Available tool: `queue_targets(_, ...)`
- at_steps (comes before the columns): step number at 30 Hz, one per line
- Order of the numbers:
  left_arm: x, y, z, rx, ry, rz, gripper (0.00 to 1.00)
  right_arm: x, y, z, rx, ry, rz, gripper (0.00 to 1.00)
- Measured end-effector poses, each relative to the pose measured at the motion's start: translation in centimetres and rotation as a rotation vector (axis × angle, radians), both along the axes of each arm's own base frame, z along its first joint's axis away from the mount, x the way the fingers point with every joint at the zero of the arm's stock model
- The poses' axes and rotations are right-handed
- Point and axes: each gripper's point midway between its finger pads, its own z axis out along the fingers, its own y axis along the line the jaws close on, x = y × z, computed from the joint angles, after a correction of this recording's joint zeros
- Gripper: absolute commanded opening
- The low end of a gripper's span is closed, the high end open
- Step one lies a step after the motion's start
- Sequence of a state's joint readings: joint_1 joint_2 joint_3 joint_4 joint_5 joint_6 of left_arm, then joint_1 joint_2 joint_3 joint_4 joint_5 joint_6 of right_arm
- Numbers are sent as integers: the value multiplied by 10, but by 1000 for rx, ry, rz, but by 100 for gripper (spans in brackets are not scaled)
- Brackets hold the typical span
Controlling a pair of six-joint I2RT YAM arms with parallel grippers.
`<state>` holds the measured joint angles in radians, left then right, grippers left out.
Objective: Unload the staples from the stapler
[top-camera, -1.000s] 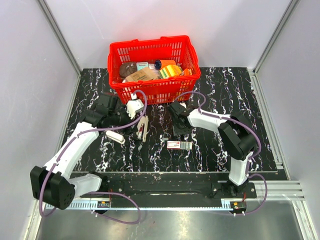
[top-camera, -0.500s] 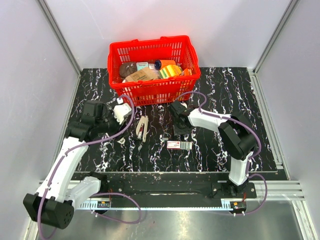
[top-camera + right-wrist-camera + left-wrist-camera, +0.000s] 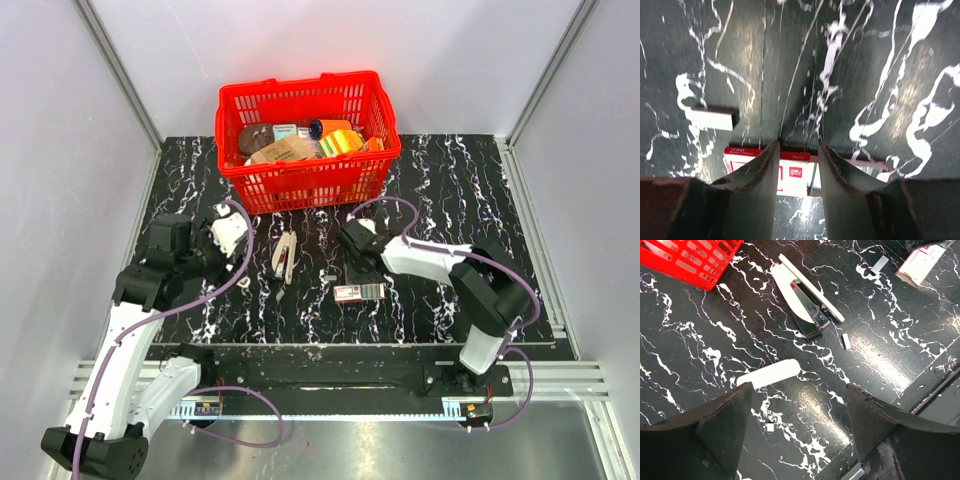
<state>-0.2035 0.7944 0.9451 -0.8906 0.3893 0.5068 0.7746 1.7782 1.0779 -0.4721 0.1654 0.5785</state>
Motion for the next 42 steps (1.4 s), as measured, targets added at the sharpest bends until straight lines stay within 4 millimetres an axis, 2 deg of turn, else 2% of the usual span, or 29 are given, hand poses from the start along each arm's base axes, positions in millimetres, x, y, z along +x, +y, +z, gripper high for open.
queue_targets(4,0,3,1,-2,-3,24,81,-18,-1,0,14,2,1,42)
queue_targets(9,0,4,1,-7,5,41,82,-19,0,1,17,0,-13,44)
queue_targets(13,0,4,0,-7,8,48,82,-17,-1,6,0,-33,21,52)
queue_targets(18,0,5,-3,-7,21,54,82,1,15,42,52,-183,220,57)
queue_targets(21,2,5,-5,-6,34,59,82,10,36,65,112,-286,386,57)
queue_targets(24,3,6,-7,-5,45,64,83,10,52,74,158,-337,513,59)
queue_targets(28,3,6,-7,-6,47,66,83,5,60,69,166,-340,641,62)
queue_targets(38,0,7,-9,-4,58,68,83,4,59,13,63,-243,764,62)
queue_targets(42,-4,8,-12,0,75,70,83,9,58,3,11,-245,778,61)
